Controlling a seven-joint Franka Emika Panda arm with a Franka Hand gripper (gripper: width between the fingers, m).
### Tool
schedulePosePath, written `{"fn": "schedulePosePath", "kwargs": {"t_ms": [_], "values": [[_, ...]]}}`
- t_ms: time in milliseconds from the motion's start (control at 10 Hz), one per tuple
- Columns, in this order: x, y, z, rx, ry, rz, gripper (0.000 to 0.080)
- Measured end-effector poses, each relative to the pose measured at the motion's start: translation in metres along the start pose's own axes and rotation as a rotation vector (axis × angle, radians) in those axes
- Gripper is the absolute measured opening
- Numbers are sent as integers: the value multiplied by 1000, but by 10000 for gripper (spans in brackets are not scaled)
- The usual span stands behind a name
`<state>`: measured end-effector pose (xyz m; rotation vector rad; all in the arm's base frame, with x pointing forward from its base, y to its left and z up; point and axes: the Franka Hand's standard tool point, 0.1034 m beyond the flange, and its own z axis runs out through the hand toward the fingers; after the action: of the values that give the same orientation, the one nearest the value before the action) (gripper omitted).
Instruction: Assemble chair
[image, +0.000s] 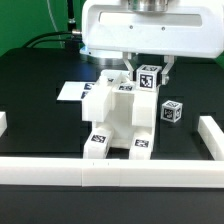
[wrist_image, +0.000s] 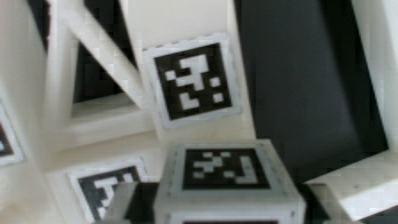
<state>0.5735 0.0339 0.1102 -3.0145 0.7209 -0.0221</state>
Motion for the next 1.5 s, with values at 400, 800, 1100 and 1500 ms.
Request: {"fn": "schedulePosePath", "kwargs": {"t_ms": [400, 800, 1100, 1500], "values": [[0, -1, 0, 1, -1, 252, 268], [-1, -2, 0, 3, -2, 467, 268], [-2, -4, 0, 13, -10, 669, 268], [-5, -9, 1, 31, -34, 952, 268]]}}
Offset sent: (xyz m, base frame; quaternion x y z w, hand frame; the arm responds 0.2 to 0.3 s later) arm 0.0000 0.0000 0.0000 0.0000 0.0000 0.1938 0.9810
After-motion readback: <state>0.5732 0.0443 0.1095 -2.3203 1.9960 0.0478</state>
